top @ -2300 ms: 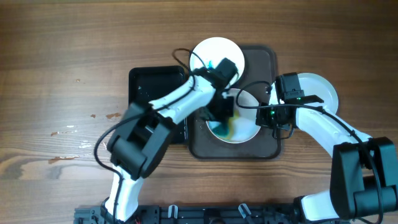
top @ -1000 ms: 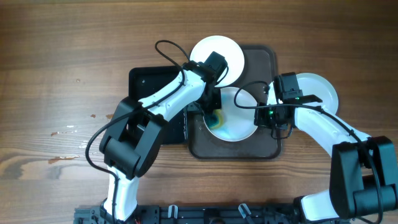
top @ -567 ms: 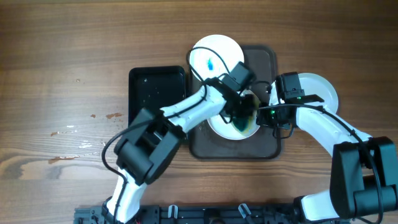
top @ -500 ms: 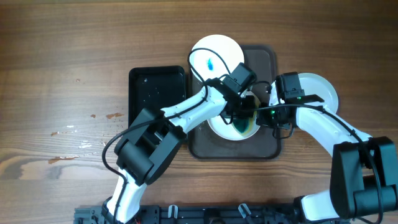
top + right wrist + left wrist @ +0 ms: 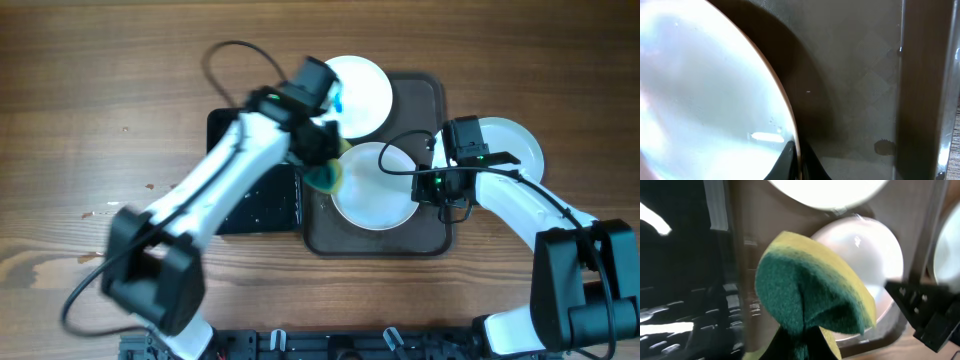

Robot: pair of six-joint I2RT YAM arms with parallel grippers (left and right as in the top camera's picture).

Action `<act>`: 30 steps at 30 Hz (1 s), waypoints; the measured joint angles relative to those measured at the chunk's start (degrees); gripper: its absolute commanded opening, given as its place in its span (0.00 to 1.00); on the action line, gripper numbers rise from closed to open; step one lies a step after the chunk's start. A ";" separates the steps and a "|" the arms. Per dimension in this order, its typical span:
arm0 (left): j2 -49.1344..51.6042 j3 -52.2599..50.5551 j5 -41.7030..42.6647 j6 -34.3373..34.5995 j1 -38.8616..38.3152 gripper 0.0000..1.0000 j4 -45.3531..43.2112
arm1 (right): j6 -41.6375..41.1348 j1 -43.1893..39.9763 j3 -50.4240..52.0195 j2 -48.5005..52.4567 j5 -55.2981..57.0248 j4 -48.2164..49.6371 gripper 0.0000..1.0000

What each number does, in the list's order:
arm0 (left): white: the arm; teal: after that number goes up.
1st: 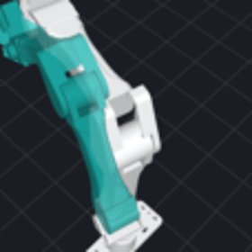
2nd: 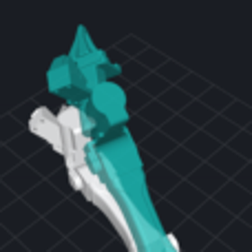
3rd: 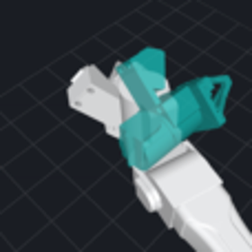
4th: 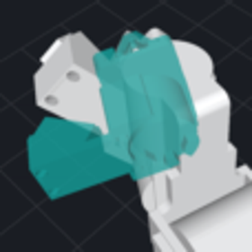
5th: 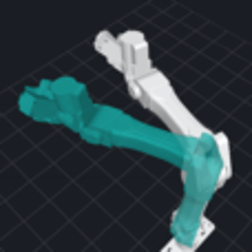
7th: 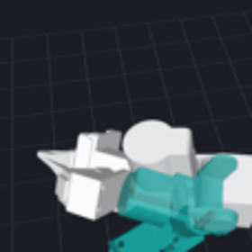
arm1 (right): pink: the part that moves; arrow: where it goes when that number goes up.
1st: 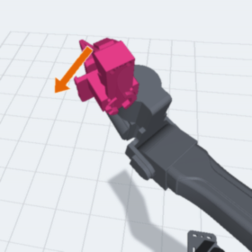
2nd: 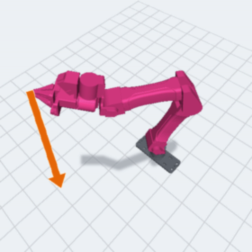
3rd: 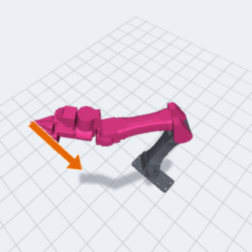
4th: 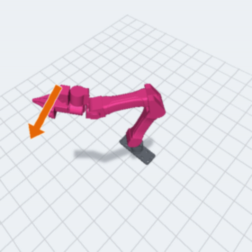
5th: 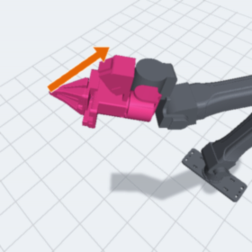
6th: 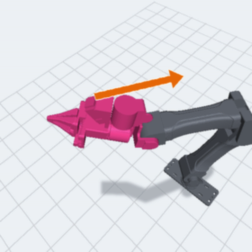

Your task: Clean dirty plates on tray and stack at the side

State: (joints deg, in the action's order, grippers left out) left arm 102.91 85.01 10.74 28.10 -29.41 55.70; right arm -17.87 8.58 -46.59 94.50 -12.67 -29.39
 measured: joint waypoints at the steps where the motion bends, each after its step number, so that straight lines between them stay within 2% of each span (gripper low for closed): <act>1: -1.99 0.11 -1.66 -0.02 3.02 0.04 2.47 | 0.00 0.00 0.00 0.00 0.02 0.02 0.04; 3: -2.71 -0.87 -7.37 -0.04 10.21 0.04 6.23 | 0.02 0.00 0.00 0.00 0.00 0.22 0.04; 5: -2.58 -4.28 -9.75 -0.04 13.86 0.04 4.09 | 0.04 0.00 0.04 0.02 0.02 0.90 0.04; 7: -1.36 -17.81 -11.98 -0.07 16.41 0.19 -8.00 | 0.17 0.00 0.17 0.04 0.11 1.88 0.04; 8: -0.79 -19.47 -12.04 -0.39 16.39 0.25 -8.22 | 0.17 0.00 0.17 0.04 0.04 1.75 0.04; 10: -0.59 -20.96 -12.09 -0.44 16.35 0.63 -8.66 | 0.20 0.00 -0.50 0.04 0.07 -0.79 0.04; 12: -0.92 -20.28 -12.20 -0.63 16.37 0.76 -7.65 | 0.22 0.00 -2.40 -0.26 0.33 -7.41 0.05; 14: -2.64 -18.45 -11.85 -0.50 17.16 0.98 -4.35 | 1.22 0.00 -7.43 -1.53 1.64 -17.79 0.04; 16: -5.88 -15.85 -11.32 -0.79 19.19 1.00 -2.05 | 2.03 0.00 -16.39 -3.17 3.61 -25.75 0.04; 18: -14.03 -12.28 -9.33 -0.63 24.33 1.00 -0.68 | 3.26 1.55 -29.07 -4.26 4.61 -32.52 0.04; 20: -17.03 -12.26 -7.56 -0.66 27.21 1.00 -0.24 | 2.97 5.57 -34.01 -3.93 6.73 -34.32 0.04; 24: -25.86 -12.07 -5.75 -0.63 36.30 1.00 2.47 | 1.36 18.64 -42.12 -1.68 8.59 -28.96 0.04; 30: -28.13 -11.89 -4.70 -0.63 37.42 1.00 5.66 | -2.82 30.03 -42.14 8.02 14.97 -15.17 0.04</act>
State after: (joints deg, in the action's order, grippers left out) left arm 74.78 73.12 6.04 27.46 8.01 61.36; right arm -20.69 38.61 -88.73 102.52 2.31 -44.56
